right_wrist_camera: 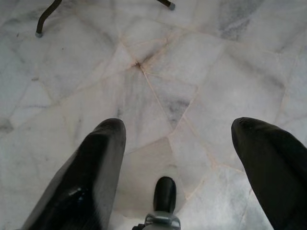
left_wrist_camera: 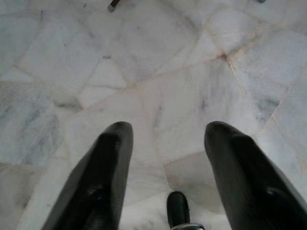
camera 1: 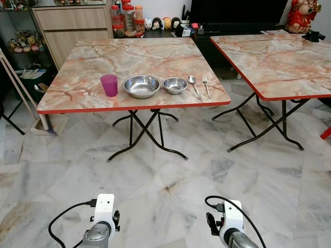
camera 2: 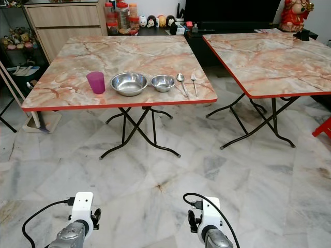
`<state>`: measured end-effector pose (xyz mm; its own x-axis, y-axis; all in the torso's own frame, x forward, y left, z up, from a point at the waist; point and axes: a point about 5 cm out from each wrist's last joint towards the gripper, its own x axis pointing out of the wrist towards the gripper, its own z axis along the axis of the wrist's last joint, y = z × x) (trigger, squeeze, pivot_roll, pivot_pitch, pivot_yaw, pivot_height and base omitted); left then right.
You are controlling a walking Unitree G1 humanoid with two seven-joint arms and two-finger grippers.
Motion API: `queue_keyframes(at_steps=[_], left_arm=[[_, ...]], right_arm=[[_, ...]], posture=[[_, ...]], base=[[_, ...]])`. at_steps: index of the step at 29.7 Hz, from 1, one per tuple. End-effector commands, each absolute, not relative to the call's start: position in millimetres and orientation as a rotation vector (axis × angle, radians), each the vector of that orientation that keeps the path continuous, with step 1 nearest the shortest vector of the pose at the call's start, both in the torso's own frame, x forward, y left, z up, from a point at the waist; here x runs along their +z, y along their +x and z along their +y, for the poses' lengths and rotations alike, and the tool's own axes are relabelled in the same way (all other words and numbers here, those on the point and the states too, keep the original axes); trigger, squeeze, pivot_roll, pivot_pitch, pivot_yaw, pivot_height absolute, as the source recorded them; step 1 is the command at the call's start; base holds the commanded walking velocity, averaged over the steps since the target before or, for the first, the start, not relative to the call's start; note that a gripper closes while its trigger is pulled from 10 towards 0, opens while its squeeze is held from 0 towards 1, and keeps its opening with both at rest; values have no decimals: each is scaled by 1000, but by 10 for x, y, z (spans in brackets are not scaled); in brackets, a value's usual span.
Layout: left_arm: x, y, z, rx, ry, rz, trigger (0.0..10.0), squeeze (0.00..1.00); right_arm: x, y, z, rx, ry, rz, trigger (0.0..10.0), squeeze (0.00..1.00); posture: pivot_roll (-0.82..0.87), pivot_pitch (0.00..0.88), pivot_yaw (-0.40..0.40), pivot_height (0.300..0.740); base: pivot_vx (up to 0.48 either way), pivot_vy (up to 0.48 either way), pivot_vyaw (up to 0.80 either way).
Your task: Setting the table
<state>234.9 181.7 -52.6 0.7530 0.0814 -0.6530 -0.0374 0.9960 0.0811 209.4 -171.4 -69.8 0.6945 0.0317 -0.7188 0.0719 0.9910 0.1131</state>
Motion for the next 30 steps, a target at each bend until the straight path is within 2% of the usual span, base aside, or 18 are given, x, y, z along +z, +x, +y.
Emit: queue_keyframes(at_steps=[1, 30], left_arm=[[-533, 2346, 1800, 60, 46, 726, 10000, 1000], [-593, 2252, 1845, 22, 97, 770, 10000, 1000]], right_arm=[[-693, 2097, -1740, -42, 141, 795, 10000, 1000], [-751, 1991, -1735, -29, 115, 827, 10000, 1000]], posture=[[25, 0, -17, 740], [20, 0, -10, 740]], base=[[0, 0, 0], [0, 0, 0]])
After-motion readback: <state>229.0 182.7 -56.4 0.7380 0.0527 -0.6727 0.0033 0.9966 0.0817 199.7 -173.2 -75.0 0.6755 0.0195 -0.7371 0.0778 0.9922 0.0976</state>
